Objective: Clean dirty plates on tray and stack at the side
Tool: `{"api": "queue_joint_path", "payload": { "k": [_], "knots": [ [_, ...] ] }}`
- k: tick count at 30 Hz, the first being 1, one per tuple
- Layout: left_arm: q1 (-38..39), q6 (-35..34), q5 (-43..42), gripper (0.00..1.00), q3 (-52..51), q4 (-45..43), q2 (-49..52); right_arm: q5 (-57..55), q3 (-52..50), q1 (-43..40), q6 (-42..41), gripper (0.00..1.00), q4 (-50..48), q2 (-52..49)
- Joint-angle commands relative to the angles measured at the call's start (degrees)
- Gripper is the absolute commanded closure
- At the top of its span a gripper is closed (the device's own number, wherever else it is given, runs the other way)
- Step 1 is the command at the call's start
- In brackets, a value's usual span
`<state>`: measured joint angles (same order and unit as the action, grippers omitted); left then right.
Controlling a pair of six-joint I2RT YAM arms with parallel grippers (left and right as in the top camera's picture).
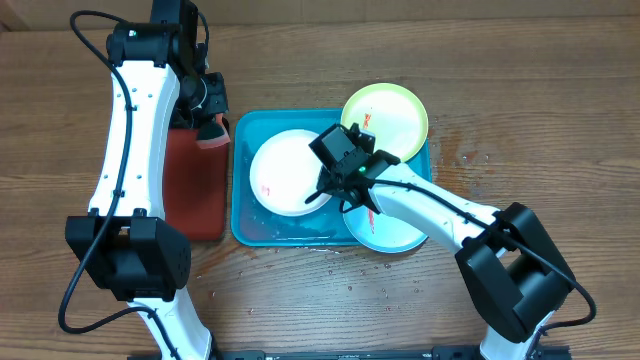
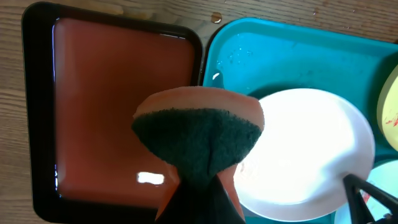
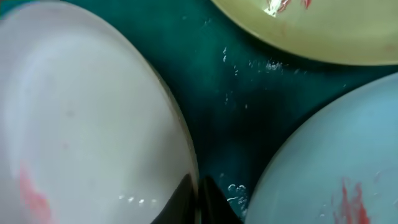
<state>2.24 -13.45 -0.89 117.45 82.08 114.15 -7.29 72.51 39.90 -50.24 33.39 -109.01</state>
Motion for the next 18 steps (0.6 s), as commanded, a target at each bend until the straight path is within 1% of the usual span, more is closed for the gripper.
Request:
{"api": "queue_joint_path", "payload": {
  "k": [1, 3, 6, 8, 11, 14, 18],
  "knots": [
    [0.02, -0.94, -0.63, 0.96, 0.02, -0.22, -0.46, 2.36, 0.04, 0.31, 2.10, 0.81, -1.20, 1.49],
    [0.04, -0.94, -0.63, 0.96, 0.02, -0.22, -0.46, 2.56, 0.04, 0.11, 3.87, 0.75, -1.31, 1.49],
    [0.04, -0.94, -0.63, 0.96, 0.02, -0.22, -0.46, 3.39, 0.04, -0.04, 9.46, 0.63, -2.43, 1.49],
    [0.04, -0.92, -0.63, 0.96, 0.02, -0.20, -0.46, 3.37, 0.09, -0.31, 12.87, 0.58, -3.10, 1.49],
    [0.04, -0.94, -0.63, 0.96, 0.02, -0.22, -0.46, 3.34, 0.09, -0.85, 17.14, 0.55, -4.76, 1.46],
    [0.04, -0.94, -0.63, 0.96, 0.02, -0.24, -0.46, 3.34, 0.09, -1.70, 20.59, 0.56, -7.30, 1.29],
    [0.26, -0.92, -0.63, 0.96, 0.02, -0.39, -0.46, 2.64, 0.09, -3.19, 21.86, 0.56, -9.44, -0.33]
  ]
}}
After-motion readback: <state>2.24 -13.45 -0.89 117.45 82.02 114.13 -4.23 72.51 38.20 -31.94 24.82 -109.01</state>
